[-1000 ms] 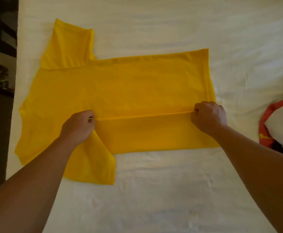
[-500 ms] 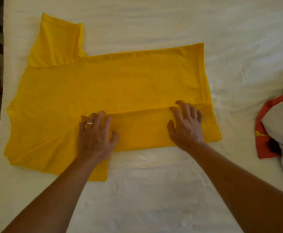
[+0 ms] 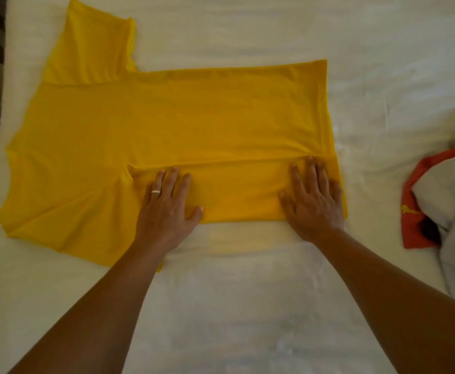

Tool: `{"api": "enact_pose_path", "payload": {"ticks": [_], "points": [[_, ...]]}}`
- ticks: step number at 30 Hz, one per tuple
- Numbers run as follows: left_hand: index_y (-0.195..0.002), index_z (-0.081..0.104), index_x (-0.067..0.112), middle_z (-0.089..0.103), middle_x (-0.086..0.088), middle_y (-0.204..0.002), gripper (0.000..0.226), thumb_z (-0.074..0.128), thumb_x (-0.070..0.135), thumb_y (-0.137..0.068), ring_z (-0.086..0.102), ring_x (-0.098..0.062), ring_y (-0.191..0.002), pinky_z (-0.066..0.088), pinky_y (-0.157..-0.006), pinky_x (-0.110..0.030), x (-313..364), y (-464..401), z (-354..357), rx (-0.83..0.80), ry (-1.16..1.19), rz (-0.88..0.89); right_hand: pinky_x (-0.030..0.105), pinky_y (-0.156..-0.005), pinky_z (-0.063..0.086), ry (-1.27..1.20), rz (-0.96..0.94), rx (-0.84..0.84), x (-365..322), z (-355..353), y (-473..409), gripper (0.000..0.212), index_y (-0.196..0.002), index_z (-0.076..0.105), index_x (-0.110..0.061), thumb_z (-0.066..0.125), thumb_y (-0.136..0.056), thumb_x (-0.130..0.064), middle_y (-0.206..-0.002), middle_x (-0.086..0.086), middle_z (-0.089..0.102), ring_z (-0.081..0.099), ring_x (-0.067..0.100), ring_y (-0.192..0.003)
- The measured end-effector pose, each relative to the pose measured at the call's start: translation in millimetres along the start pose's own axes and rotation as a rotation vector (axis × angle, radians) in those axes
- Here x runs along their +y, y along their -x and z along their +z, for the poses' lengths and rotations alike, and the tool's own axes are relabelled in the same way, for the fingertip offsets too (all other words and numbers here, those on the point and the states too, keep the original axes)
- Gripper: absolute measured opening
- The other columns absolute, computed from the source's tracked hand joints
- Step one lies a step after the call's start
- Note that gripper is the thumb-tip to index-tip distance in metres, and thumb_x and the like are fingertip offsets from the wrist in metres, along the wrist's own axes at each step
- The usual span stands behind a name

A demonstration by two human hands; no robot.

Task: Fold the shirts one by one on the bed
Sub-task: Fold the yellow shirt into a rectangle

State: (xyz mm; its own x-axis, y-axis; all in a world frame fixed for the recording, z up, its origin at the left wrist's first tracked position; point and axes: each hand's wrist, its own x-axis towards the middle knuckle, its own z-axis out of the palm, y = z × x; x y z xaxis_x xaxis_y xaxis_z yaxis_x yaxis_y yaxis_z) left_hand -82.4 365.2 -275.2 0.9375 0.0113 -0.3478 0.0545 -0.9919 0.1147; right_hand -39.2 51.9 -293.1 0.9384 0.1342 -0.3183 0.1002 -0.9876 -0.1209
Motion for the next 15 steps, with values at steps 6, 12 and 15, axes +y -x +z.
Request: {"api": "enact_pose_path", "payload": {"ticks": [6,12,15], "points": [[-0.142,0.047,0.011,0.046,-0.023,-0.143,0.073,0.064,0.046,-0.080,0.040,-0.047,-0.131,0.029,-0.111,-0.063,-21,70,2,0.217,-0.090,-0.170,0.056,-0.112,0.026,-0.046,-0.003,-0.007,-80,-10,15,0.064,-0.150,0.039,-0.018,0.057,-0.090,-0.030,-0.167,0.013,0.017,0.019,0.036,-0.151],[-0.092,0.059,0.012,0.059,-0.016,-0.089,0.029,0.055,0.033,-0.074,0.059,-0.039,-0.081,0.043,-0.071,-0.044,-81,105,-4,0.172,-0.022,-0.248,0.053,-0.101,0.037,-0.051,-0.262,-0.027,-199,-7,15,0.045,-0.128,0.058,-0.013,0.058,-0.083,-0.018,-0.155,0.017,0.039,0.038,0.038,-0.138],[-0.073,0.055,0.013,0.058,-0.014,-0.070,0.016,0.052,0.028,-0.080,0.057,-0.038,-0.062,0.031,-0.060,-0.035,-122,95,-26,0.176,0.160,-0.204,0.049,-0.089,0.043,-0.028,-0.328,-0.005,-245,-3,6,0.034,-0.112,0.066,-0.012,0.060,-0.079,-0.018,-0.138,0.018,0.054,0.052,0.039,-0.120]]}}
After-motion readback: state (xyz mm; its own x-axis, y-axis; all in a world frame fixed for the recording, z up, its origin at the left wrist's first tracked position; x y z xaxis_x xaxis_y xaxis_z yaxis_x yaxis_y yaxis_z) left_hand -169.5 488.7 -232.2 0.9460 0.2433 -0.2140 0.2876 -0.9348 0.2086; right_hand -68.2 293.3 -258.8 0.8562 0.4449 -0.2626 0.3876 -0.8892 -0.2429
